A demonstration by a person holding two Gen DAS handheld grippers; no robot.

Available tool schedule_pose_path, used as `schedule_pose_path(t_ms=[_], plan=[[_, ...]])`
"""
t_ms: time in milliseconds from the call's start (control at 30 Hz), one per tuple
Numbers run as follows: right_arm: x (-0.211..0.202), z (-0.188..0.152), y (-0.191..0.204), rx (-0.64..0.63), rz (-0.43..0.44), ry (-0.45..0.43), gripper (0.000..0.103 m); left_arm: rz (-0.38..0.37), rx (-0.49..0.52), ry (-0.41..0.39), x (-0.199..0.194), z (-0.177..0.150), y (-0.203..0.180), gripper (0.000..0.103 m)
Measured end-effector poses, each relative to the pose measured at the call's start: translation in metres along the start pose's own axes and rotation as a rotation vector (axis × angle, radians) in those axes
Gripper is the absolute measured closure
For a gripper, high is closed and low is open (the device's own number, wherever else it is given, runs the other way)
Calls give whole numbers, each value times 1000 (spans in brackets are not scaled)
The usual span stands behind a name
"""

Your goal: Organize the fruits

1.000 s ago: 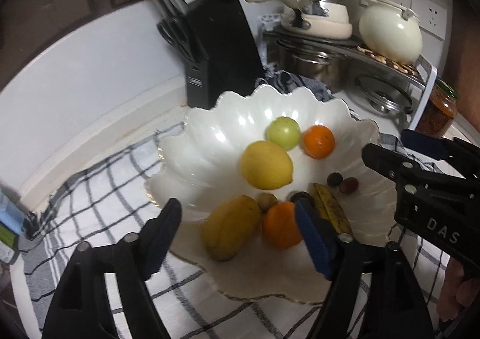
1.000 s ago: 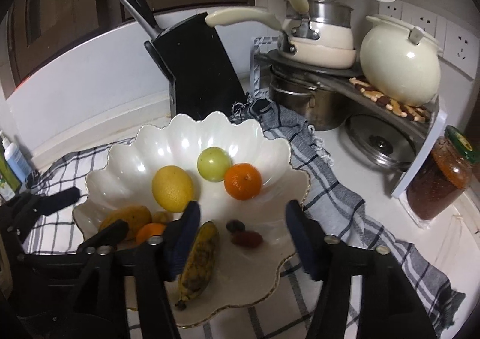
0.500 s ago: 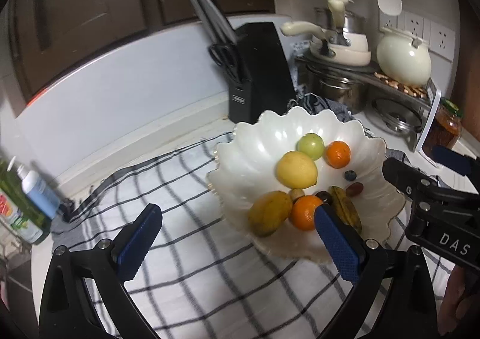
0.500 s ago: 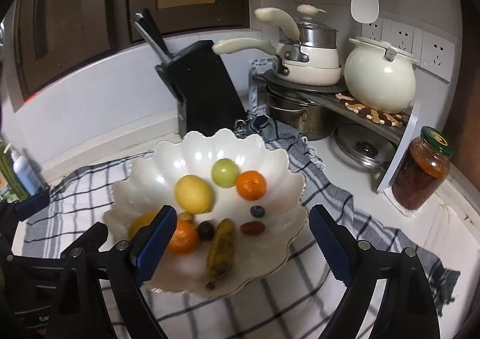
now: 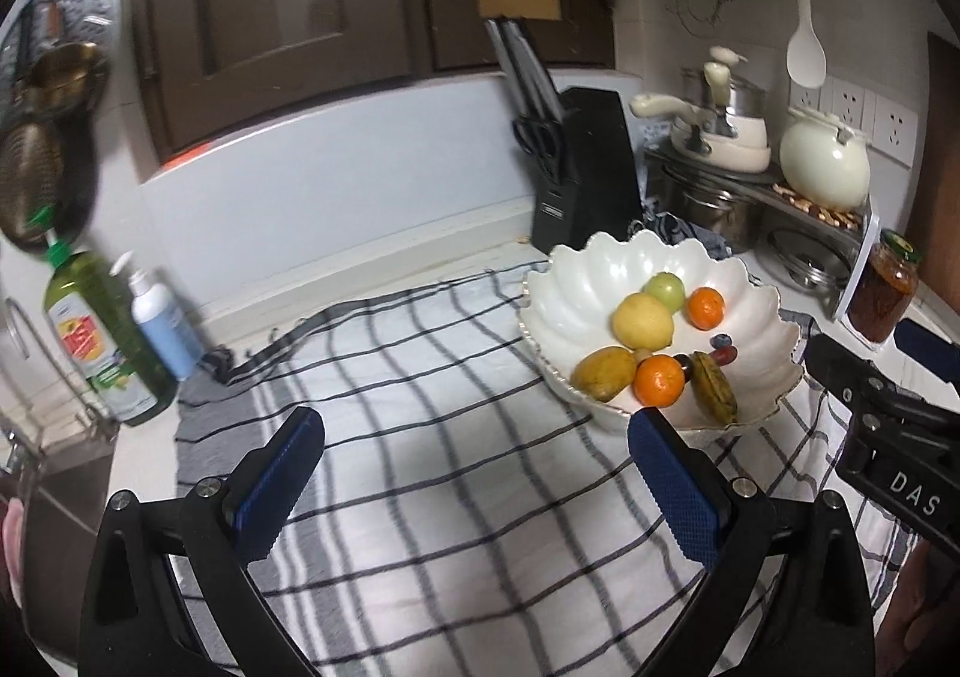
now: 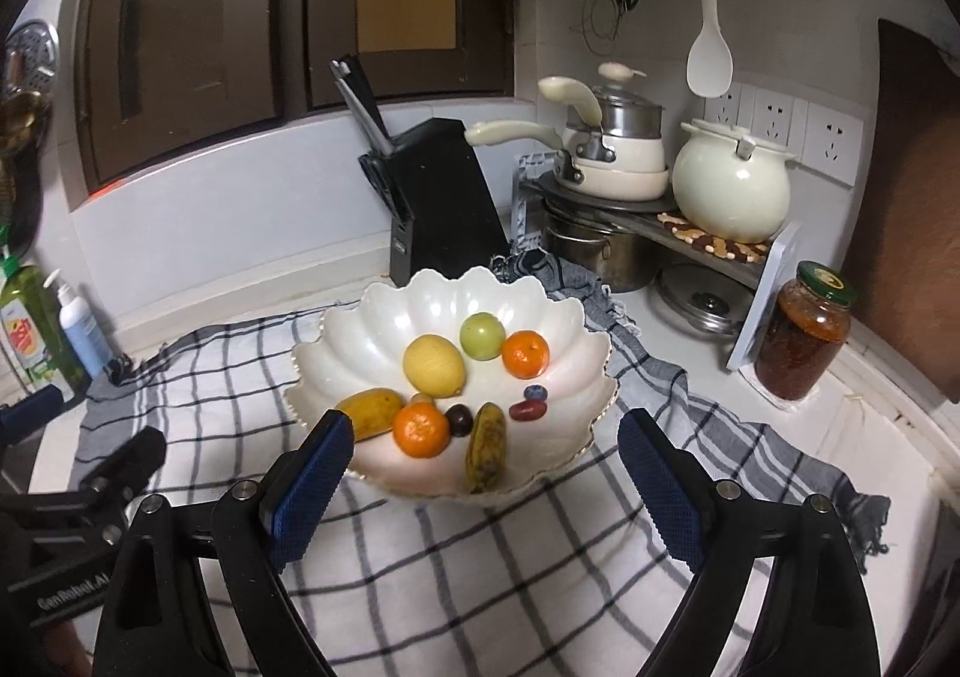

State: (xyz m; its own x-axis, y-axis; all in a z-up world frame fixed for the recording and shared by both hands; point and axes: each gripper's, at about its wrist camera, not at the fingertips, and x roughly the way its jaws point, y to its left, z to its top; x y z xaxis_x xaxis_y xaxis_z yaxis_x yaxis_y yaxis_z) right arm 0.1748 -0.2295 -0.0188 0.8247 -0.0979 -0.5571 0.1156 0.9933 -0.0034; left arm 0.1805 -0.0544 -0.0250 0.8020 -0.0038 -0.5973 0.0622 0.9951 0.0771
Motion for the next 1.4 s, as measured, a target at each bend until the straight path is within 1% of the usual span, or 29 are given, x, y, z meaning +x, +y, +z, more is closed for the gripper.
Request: schedule_pose_path(t_ms=[233, 300, 533, 733, 867, 1000, 1200, 1400], plan=[[-31, -12, 10, 8, -1, -24, 12, 25, -37, -26, -30, -14, 16, 0], [-41, -16, 12, 6, -9, -33, 9, 32, -48, -33, -38, -18, 20, 0], [-65, -25, 20, -2, -11, -50, 9, 37, -64, -53, -64, -34, 31, 0], [-83, -37, 24, 2, -12, -58, 5, 52, -72, -72, -82, -46, 38, 0], [-89, -45, 26, 3, -17, -53, 5, 96, -68, -85, -88, -56, 40, 0], [-92, -52, 29, -2, -15, -49, 5, 87, -93, -73, -89, -64, 46, 0], [-93, -60, 32, -6, -5, -43, 5, 89, -96, -62, -93, -75, 49, 0], [-92, -63, 34, -8, 3, -38, 5, 85, -98, -58, -94, -78, 51, 0]])
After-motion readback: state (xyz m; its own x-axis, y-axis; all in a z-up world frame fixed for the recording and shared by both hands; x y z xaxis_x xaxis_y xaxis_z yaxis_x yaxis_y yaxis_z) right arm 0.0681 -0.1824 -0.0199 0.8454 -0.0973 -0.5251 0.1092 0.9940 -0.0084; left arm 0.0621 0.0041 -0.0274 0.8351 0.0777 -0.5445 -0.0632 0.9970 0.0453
